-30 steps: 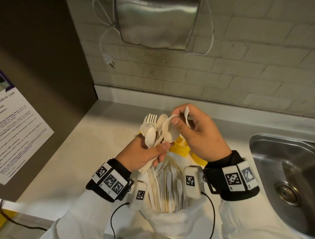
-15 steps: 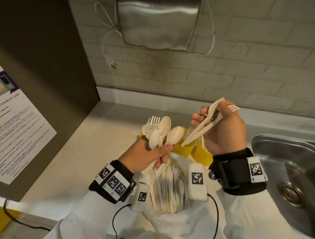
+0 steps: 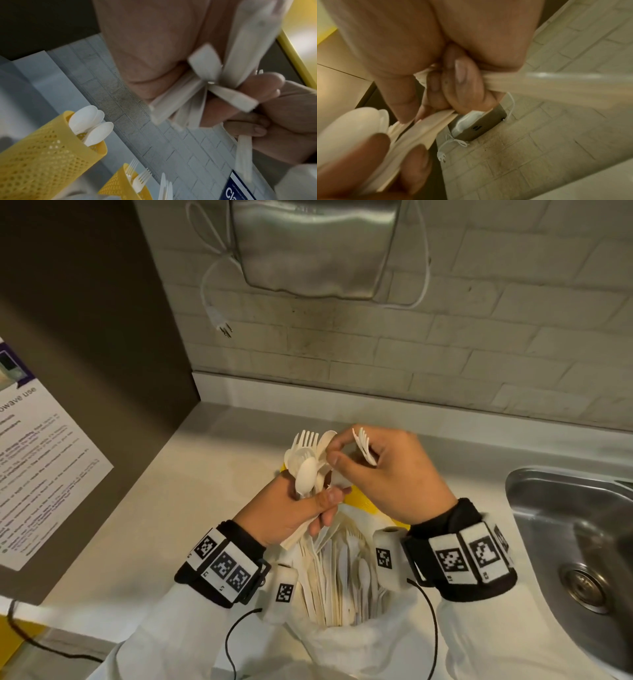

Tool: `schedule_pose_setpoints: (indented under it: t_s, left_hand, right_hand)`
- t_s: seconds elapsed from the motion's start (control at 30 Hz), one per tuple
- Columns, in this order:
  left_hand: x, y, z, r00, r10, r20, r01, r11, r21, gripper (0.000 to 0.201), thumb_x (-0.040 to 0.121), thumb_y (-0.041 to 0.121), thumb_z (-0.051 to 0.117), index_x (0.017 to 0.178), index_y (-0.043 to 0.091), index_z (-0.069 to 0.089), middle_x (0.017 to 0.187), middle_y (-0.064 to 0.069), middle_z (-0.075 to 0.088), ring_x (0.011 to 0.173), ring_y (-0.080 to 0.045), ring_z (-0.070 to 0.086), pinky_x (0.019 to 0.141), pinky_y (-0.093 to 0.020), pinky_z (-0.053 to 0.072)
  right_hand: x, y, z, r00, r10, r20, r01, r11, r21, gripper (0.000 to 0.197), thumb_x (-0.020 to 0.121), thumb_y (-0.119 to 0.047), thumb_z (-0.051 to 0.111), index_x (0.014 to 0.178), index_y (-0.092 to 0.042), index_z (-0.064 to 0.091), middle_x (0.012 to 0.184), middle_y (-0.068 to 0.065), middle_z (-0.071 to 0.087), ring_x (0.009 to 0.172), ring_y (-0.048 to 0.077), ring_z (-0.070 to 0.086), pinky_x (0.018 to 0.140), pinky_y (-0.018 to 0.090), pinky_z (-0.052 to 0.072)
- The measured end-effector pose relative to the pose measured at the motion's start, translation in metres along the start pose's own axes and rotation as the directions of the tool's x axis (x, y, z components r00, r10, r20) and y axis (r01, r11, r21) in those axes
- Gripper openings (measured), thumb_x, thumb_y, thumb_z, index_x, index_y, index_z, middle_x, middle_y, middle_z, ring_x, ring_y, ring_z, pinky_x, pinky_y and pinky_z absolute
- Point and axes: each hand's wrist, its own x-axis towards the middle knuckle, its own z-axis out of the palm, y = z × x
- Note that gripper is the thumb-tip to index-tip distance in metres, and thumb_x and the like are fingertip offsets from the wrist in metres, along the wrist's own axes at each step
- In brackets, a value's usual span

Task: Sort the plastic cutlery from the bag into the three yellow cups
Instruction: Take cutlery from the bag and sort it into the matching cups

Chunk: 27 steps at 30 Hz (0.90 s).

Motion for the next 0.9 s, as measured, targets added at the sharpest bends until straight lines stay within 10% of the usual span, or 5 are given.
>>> schedule_pose_setpoints:
  t_s: [0.2,0.3,0.43,0.6,0.9]
  left_hand:
    - [-0.005,0.004,0.000,0.999,-0.043,-0.008,0.044,0.998,0.040,0.037,0.101,0.018,0.060,0.073,0.036,0.076,0.061,0.001,0.062,0.048,-0.017,0.050,0.059,-0.033,0.047]
    - [-0.006,0.002,0.002,0.998,-0.064,-0.004,0.064,0.997,0.046,0.037,0.101,0.020,0.060,0.071,0.033,0.077,0.059,0.004,0.062,0.047,-0.014,0.049,0.067,-0.038,0.049]
    - [-0.004,-0.001,0.000,0.998,-0.063,0.002,0.063,0.997,0.049,0.026,0.100,0.027,0.062,0.090,0.005,0.071,0.063,-0.001,0.062,0.048,-0.017,0.049,0.062,-0.036,0.048]
    - [-0.002,0.001,0.001,0.999,-0.017,0.028,0.014,0.994,0.108,0.037,0.104,0.020,0.059,0.072,0.034,0.071,0.059,0.001,0.060,0.048,-0.020,0.048,0.062,-0.035,0.048]
    - [-0.001,0.000,-0.001,1.000,-0.022,0.009,0.021,0.992,0.127,0.033,0.103,0.024,0.061,0.071,0.023,0.067,0.060,-0.002,0.060,0.047,-0.019,0.047,0.062,-0.041,0.046]
  right_hand:
    - [0.001,0.012,-0.003,0.989,-0.016,0.146,0.029,0.996,-0.088,0.013,0.091,-0.018,0.075,0.102,-0.026,0.074,0.081,-0.010,0.076,0.076,0.006,0.072,0.077,0.032,0.057]
    - [0.001,0.015,-0.003,0.995,-0.070,0.075,0.073,0.996,-0.047,0.010,0.092,-0.012,0.074,0.095,-0.021,0.075,0.081,-0.016,0.073,0.076,0.003,0.068,0.071,0.021,0.053]
    - [0.002,0.015,-0.003,0.996,-0.045,-0.082,0.050,0.997,0.060,0.007,0.101,-0.015,0.061,0.098,-0.020,0.065,0.077,-0.006,0.063,0.067,0.012,0.055,0.063,0.029,0.046]
    - [0.000,0.018,-0.001,0.997,0.066,0.028,-0.069,0.989,0.133,0.021,0.094,-0.041,0.067,0.104,-0.022,0.068,0.070,-0.003,0.057,0.064,0.015,0.051,0.063,0.037,0.047]
    - [0.001,0.024,0.008,0.991,0.046,-0.128,-0.026,0.988,0.151,0.016,0.101,-0.022,0.061,0.097,-0.013,0.073,0.097,0.002,0.070,0.090,0.016,0.066,0.080,0.038,0.055]
